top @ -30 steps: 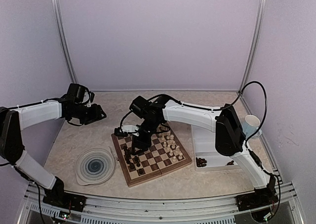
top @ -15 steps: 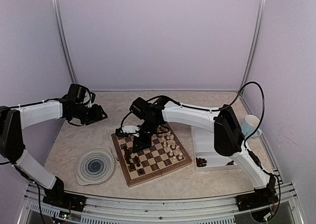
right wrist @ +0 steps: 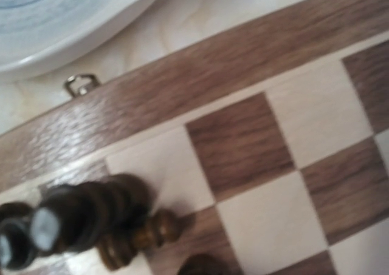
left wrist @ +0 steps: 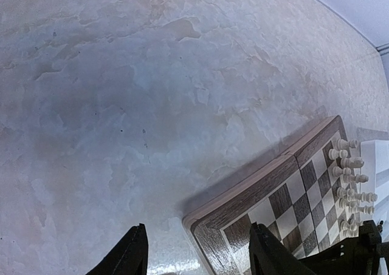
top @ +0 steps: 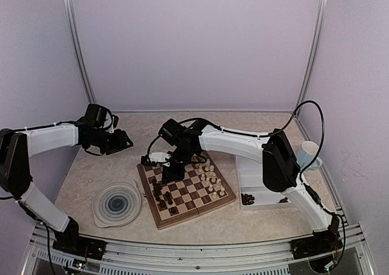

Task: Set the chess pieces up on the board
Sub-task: Move the pawn to f7.

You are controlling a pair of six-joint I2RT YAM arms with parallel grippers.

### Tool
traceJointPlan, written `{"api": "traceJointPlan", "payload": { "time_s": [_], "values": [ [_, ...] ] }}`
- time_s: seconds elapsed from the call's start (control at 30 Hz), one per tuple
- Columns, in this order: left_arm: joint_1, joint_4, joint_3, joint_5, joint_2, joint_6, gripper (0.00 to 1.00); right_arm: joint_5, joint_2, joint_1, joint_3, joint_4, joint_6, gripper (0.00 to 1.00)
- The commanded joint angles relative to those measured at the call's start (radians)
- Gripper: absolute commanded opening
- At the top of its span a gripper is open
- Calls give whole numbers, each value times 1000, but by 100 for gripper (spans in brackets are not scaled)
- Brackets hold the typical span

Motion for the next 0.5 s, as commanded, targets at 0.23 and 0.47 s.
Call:
{"api": "traceJointPlan", "payload": {
  "time_s": [0.23,0.47],
  "values": [
    [4,12,-6,20,21,8,57,58,59,5,64,88,-20,9],
    [4,7,-5,29,32,8,57,69,71,5,71,91,-22,13]
  ]
}}
